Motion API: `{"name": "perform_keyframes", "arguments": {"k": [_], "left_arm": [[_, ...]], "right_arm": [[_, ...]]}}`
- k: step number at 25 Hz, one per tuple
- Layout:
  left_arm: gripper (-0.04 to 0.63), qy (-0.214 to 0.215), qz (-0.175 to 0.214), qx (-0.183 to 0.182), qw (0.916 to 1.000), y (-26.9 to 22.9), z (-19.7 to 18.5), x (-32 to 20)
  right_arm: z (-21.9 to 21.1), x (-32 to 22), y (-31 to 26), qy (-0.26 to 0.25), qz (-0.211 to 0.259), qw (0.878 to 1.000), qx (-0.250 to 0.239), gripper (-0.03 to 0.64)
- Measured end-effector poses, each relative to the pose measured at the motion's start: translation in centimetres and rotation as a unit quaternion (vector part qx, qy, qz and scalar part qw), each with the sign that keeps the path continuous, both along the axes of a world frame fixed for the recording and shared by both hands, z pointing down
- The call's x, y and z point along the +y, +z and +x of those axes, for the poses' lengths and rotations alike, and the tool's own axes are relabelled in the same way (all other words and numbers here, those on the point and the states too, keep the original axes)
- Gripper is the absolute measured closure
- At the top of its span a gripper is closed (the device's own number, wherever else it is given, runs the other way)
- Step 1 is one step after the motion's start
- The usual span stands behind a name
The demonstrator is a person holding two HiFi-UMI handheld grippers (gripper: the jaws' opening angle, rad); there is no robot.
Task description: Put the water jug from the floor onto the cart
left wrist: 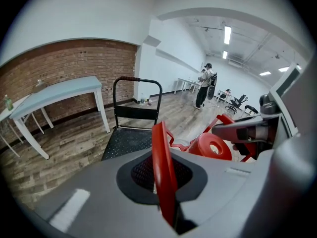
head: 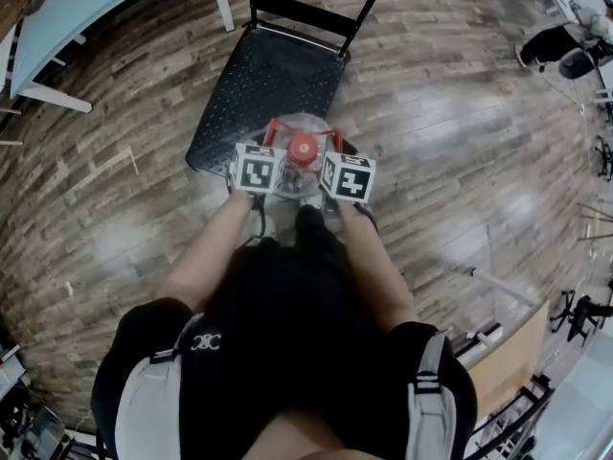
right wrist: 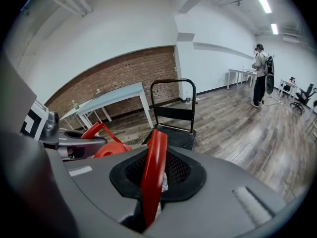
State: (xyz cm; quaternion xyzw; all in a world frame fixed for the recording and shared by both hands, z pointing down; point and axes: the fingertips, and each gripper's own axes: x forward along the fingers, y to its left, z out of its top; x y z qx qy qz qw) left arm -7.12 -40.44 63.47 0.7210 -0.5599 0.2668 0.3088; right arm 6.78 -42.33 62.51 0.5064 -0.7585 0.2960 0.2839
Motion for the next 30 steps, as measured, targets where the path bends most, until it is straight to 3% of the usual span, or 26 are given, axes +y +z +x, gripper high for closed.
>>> {"name": "perform_keyframes", "arguments": {"k": [9, 14, 22, 30], "left_arm": [[0.592, -0.051, -0.030, -0.007, 0.9982, 4.6, 1.3, -3.5], [0.594, -0.066, -0.031, -0.022, 0.9971, 7.6, 1.2, -5.7], [0.594, -0.096, -0.034, -0.017, 0.9946, 11.9, 0.8, -9.0], [0.594, -0.110, -0.030, -0.019, 0.9933, 14.4, 1.1, -12.4]], "right_arm": [[0.9, -5.0, 5.0, -0.052, -0.025, 0.998, 0.005, 0.565], [0.7, -7.8, 7.7, -0.078, -0.033, 0.996, 0.020, 0.565], [0.2, -11.9, 11.7, -0.113, -0.022, 0.993, 0.035, 0.565], [0.5, -15.7, 14.5, -0.119, -0.028, 0.992, 0.032, 0.565]]}}
